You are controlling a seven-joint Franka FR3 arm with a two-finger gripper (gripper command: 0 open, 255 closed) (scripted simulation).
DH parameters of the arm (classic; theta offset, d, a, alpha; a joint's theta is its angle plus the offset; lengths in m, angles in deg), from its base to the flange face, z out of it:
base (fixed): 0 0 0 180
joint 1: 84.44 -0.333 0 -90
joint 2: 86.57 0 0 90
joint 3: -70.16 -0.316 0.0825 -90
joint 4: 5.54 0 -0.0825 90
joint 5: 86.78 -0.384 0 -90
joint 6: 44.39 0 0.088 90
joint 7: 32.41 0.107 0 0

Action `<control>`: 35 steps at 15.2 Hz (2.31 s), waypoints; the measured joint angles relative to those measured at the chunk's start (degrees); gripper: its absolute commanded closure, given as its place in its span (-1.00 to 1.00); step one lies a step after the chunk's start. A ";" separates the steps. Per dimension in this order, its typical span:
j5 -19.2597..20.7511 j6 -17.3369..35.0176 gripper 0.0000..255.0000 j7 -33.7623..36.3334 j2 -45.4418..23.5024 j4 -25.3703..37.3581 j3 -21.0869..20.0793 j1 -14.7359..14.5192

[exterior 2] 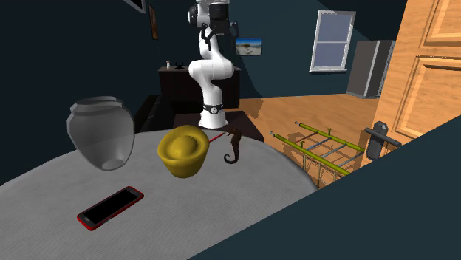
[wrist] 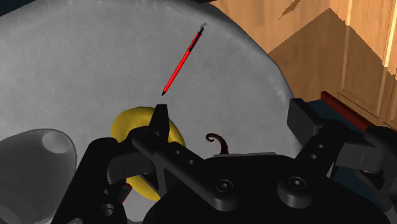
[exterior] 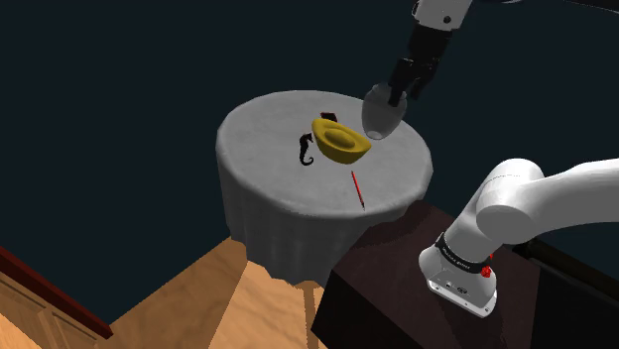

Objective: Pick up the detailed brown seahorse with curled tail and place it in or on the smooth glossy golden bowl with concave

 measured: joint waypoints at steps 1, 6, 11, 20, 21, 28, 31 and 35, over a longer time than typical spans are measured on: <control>0.00 0.00 -1.00 0.00 0.00 0.00 0.00 0.00; 0.51 9.63 -1.00 2.22 -3.31 -4.08 -2.30 0.27; 2.11 21.84 -1.00 4.97 -9.92 -6.77 -4.68 1.18; 8.71 42.10 -1.00 13.45 -27.00 -5.38 -9.83 4.51; 9.95 44.12 -1.00 14.76 -28.87 -5.07 -10.36 5.00; 22.66 54.24 -1.00 26.91 -43.93 1.83 -13.35 8.09; 25.61 56.52 -1.00 29.07 -47.14 2.82 -13.05 8.52; 28.03 58.79 -1.00 30.87 -49.92 3.13 -12.61 8.73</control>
